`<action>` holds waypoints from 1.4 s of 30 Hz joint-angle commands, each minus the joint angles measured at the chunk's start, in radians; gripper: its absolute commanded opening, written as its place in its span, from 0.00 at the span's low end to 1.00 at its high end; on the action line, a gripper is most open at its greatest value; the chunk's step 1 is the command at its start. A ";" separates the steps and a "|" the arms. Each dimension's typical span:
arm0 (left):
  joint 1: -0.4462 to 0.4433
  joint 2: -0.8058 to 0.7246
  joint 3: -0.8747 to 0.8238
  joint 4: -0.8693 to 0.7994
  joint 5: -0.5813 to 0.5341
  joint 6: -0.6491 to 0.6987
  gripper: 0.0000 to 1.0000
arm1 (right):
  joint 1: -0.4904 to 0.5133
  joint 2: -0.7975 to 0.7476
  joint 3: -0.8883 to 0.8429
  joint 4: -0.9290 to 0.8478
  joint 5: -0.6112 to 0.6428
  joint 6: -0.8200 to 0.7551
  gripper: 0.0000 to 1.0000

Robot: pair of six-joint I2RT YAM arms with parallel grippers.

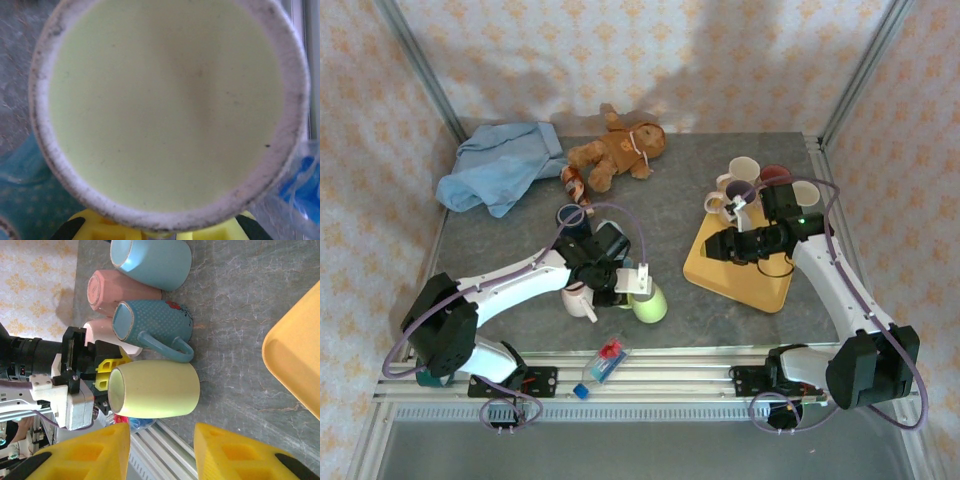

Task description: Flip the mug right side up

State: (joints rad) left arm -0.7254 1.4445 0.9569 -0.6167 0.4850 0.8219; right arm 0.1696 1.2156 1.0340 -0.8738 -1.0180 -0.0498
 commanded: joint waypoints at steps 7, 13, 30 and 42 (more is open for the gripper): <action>-0.005 -0.153 -0.018 0.255 0.105 -0.221 0.00 | -0.054 -0.027 0.034 0.116 -0.063 0.080 0.38; -0.006 -0.186 0.002 0.288 0.129 -0.281 0.00 | -0.124 -0.027 0.054 0.160 -0.091 0.143 0.38; 0.043 -0.299 0.037 0.598 0.153 -0.613 0.00 | -0.205 0.002 0.051 0.339 -0.216 0.184 0.37; 0.121 -0.397 -0.031 0.921 0.084 -0.899 0.00 | -0.098 -0.027 0.001 0.444 -0.271 -0.024 0.41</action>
State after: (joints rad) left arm -0.6186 1.0828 0.9318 0.0925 0.5900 0.0242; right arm 0.0257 1.2221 1.0489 -0.5114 -1.2537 0.0250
